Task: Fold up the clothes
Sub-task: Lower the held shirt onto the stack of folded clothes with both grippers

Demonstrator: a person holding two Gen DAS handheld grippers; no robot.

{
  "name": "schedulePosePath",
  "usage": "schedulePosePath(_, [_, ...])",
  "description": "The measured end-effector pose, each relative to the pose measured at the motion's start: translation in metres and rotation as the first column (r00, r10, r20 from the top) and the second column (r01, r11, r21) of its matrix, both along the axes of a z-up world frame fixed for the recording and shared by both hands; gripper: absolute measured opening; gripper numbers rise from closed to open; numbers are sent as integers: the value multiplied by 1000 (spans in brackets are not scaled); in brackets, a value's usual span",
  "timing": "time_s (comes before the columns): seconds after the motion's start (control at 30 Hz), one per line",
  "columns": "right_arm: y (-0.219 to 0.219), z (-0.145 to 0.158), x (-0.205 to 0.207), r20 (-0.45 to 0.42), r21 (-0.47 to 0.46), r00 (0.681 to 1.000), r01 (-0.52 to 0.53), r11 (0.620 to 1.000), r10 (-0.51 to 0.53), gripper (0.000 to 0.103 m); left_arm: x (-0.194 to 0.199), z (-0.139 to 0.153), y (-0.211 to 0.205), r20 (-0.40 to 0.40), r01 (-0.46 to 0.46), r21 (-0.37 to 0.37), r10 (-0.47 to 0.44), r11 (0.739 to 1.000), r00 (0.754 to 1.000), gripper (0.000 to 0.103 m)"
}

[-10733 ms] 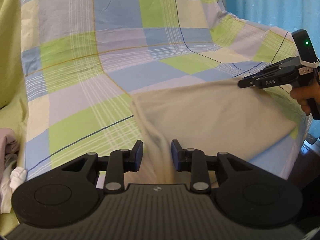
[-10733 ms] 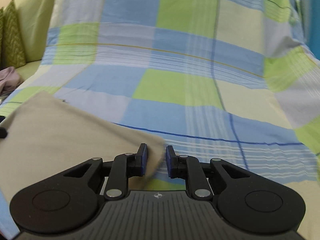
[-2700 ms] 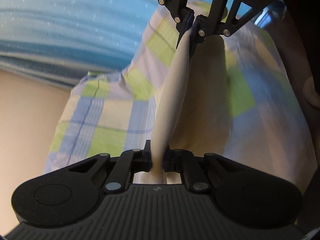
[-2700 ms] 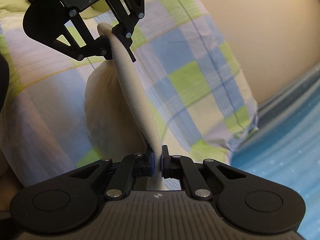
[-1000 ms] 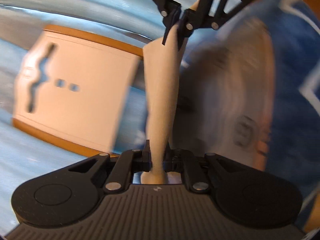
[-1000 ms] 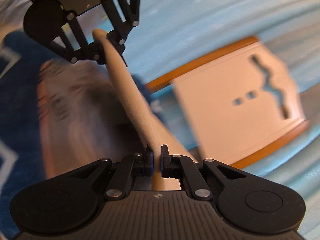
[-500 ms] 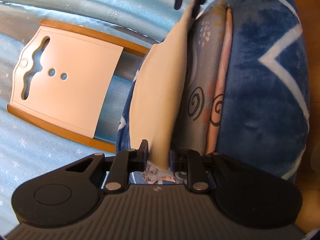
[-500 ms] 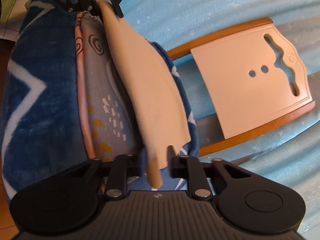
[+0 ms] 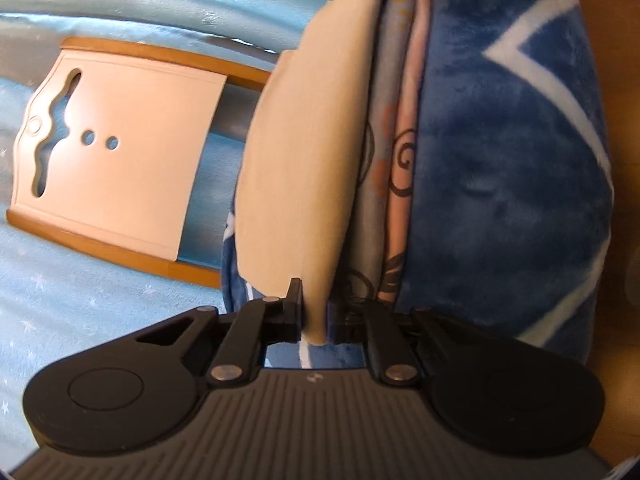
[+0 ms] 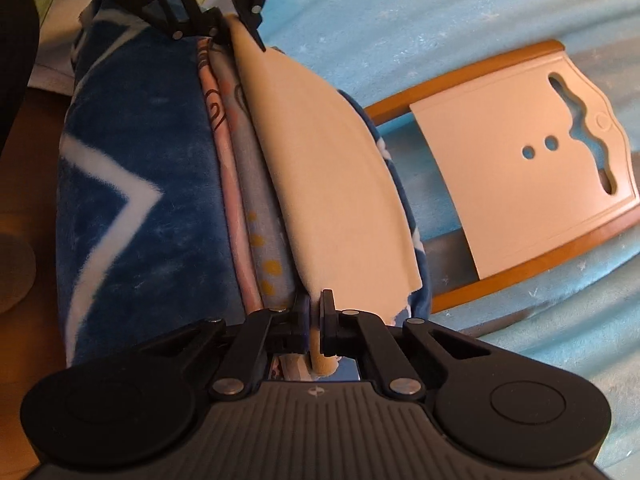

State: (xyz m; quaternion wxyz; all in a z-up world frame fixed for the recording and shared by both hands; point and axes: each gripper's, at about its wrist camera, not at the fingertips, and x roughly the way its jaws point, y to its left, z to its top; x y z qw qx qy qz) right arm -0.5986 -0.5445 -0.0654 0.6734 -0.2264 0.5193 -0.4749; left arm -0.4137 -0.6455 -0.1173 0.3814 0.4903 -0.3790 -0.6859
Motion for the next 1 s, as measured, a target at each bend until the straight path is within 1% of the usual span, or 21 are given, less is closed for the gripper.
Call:
schedulePosePath(0.03, [2,3,-2,1,-4,1000,2,1000,-2,8,0,3,-1,-15,-10,1,10,1000,1000,13])
schedulePosePath(0.07, [3,4,-5,1,-6,1000,4,1000,-4,10,1,6,-1,-28,-19,1,19,1000,999,16])
schedulePosePath(0.2, [9,5,-11,2,-8,1000,13,1000,-13,11,3,11,2,-61,-22,-11,22,1000,998,17])
schedulePosePath(0.27, [7,4,-10,4,-2,1000,17,1000,-17,9,3,8,5,-51,-15,-21,14,1000,999,17])
schedulePosePath(0.33, [6,4,-8,5,10,1000,21,1000,-21,1,1,6,3,-46,-19,-17,18,1000,999,15])
schedulePosePath(0.37, [4,6,-8,10,16,1000,24,1000,-25,1,0,6,1,-48,-22,-7,22,1000,999,11])
schedulePosePath(0.4, [5,7,-8,22,18,999,32,999,-33,1,-2,7,-1,-50,-24,0,24,1000,998,10])
schedulePosePath(0.5, [7,10,-9,54,22,997,52,998,-53,0,1,1,-3,-30,-19,7,19,1000,999,8])
schedulePosePath(0.57, [11,8,-8,59,21,997,53,998,-54,1,1,-2,-3,-23,-14,5,14,1000,1000,8])
schedulePosePath(0.67, [18,11,-6,83,22,995,58,998,-60,1,3,-3,-2,-30,-23,0,23,1000,999,8])
schedulePosePath(0.73, [21,12,-4,79,15,996,51,999,-52,1,2,-5,-3,-30,-30,6,30,1000,999,8])
schedulePosePath(0.87, [19,1,-5,49,30,998,48,998,-49,2,-4,-8,-4,-10,-28,7,28,1000,1000,7])
schedulePosePath(1.0, [20,1,-7,57,26,997,52,998,-54,2,1,-9,-4,0,-30,12,30,999,1000,8])
